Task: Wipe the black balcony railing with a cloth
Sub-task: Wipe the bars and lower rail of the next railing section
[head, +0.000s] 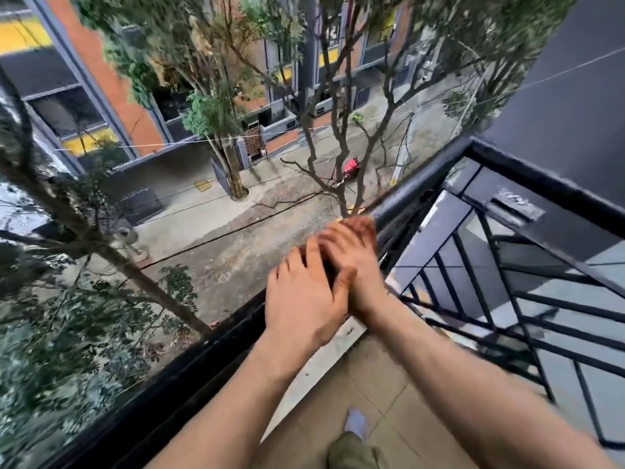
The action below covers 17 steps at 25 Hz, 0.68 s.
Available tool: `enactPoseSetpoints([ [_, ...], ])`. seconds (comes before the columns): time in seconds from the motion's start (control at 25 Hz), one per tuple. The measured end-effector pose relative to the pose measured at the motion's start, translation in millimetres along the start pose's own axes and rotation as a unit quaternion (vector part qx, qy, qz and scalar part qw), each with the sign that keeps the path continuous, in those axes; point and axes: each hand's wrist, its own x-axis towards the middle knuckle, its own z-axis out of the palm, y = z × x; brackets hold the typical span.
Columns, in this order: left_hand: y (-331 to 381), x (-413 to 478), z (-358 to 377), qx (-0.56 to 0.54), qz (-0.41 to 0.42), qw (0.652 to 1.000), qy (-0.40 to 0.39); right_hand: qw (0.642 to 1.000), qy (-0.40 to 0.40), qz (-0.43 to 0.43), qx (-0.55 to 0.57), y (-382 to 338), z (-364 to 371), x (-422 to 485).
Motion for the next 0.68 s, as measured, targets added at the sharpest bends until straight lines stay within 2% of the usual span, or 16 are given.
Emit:
enactPoseSetpoints([
  [0.04,12,11,-1,-0.001,-0.012,1.0,0.004,0.999,0.019,-0.02,0.023,-4,9,-6],
  [0.08,25,22,-1,0.007,-0.018,1.0,0.008,0.997,0.004,-0.066,0.03,7,7,-8],
  [0.16,52,51,-1,0.021,-0.023,0.999,0.008,0.984,-0.046,-0.17,-0.007,71,-11,13],
  [0.2,65,66,1,0.016,-0.018,1.0,0.001,0.982,-0.057,-0.177,-0.026,110,-24,27],
  [0.32,114,111,13,0.028,0.018,0.999,-0.006,0.992,-0.066,-0.096,-0.048,213,-57,59],
  [0.52,174,166,29,0.041,0.02,0.999,0.003,0.989,-0.136,0.038,-0.052,322,-87,84],
  [0.6,185,173,34,0.026,0.042,0.998,0.041,0.98,-0.166,0.075,-0.077,363,-104,103],
  [0.68,187,173,46,-0.026,0.082,0.988,0.129,0.971,-0.188,0.081,-0.119,384,-110,116],
])
